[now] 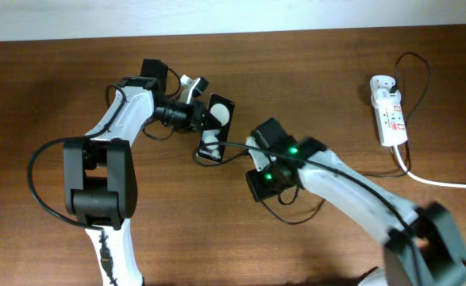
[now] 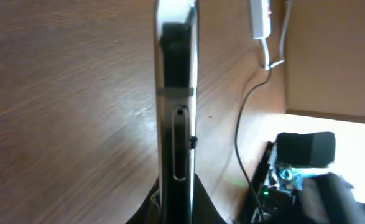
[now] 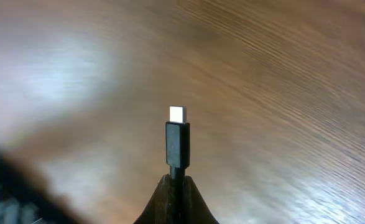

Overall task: Plug charger to phone and switch on socket
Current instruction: 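Push the cable plug up into the phone's bottom port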

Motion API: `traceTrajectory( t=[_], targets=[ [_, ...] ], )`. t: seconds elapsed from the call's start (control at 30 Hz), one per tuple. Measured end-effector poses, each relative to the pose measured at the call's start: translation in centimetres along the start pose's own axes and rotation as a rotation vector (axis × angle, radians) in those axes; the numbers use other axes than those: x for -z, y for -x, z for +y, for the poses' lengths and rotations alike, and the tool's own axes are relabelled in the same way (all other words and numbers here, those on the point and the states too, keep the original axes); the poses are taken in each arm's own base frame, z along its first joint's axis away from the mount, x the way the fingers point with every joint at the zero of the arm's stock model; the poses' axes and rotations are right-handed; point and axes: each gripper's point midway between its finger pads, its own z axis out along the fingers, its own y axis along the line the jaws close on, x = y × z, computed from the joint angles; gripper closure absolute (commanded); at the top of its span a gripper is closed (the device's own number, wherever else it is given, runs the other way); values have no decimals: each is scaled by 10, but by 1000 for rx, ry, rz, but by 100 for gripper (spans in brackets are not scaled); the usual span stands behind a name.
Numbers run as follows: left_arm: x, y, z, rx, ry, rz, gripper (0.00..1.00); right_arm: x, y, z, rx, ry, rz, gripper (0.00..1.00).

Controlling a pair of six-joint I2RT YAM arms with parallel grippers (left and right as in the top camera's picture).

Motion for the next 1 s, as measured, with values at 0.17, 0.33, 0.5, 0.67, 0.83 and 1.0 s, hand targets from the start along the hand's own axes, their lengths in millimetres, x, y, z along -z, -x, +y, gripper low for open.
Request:
traceTrajectory(
  t=[0.17, 0.33, 0.5, 0.67, 0.83, 1.0],
  targets=[
    [19, -7, -11, 35, -254, -80, 100, 36, 17, 49, 106, 215, -130, 96],
    [46, -8, -17, 40, -445, -183, 100, 19, 40, 61, 105, 355, -308, 96],
    [47, -1, -23, -50, -476, -211, 100, -11, 32, 80, 49, 346, -378, 96],
    [30, -5, -37, -72, -495, -169, 100, -18, 45, 73, -63, 168, -508, 96],
    [21, -3, -42, -47, -502, -138, 100, -20, 67, 61, -150, 129, -610, 96],
    [21, -1, -40, 38, -496, -118, 100, -25, 68, 65, -148, 155, -602, 96]
  ],
)
